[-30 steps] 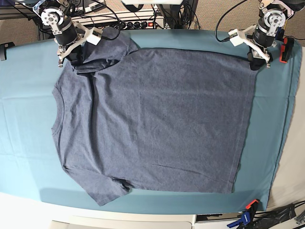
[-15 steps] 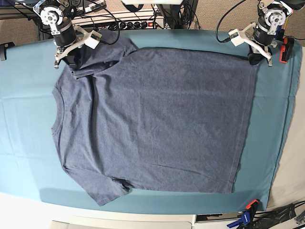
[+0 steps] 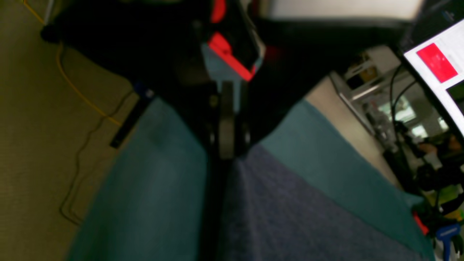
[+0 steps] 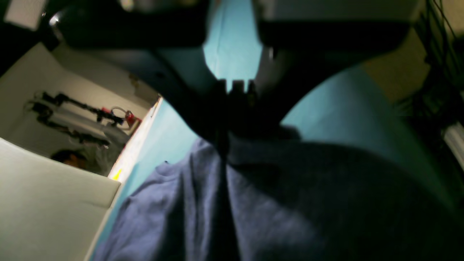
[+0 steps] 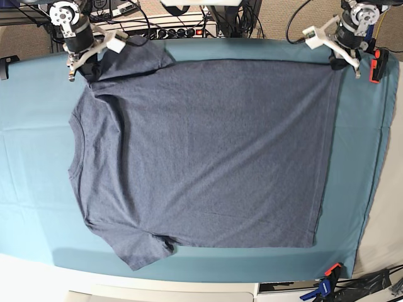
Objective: Fold the T-shirt properly
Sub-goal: 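Lift both shoulder corners and pull them toward the robot, then fold the collar edge over the shirt body with both grippers, then open both grippers and raise them off the folded strip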
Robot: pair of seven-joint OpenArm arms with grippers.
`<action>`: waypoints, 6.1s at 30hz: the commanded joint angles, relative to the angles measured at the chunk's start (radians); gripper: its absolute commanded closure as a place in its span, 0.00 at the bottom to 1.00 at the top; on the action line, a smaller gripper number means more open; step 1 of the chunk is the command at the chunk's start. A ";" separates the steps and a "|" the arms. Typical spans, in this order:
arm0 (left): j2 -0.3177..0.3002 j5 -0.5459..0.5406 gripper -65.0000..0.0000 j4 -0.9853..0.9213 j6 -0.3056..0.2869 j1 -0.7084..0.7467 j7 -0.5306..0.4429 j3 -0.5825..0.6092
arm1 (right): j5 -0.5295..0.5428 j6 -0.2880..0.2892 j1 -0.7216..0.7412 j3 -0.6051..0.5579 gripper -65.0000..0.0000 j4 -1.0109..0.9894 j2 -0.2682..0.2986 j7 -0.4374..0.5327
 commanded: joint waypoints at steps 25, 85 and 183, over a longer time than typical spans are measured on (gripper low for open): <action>-0.063 0.008 1.00 0.156 0.011 0.060 0.126 -0.006 | -0.127 -0.048 -0.225 0.010 1.00 0.204 0.023 -0.092; -0.066 -0.128 1.00 0.247 -0.002 0.022 0.052 -0.237 | 0.117 0.210 0.279 0.035 1.00 0.141 -0.129 -0.036; -0.056 -0.559 0.51 0.042 -0.251 -0.339 -0.081 -0.233 | 0.241 0.022 0.698 0.034 0.64 -0.280 -0.283 -0.034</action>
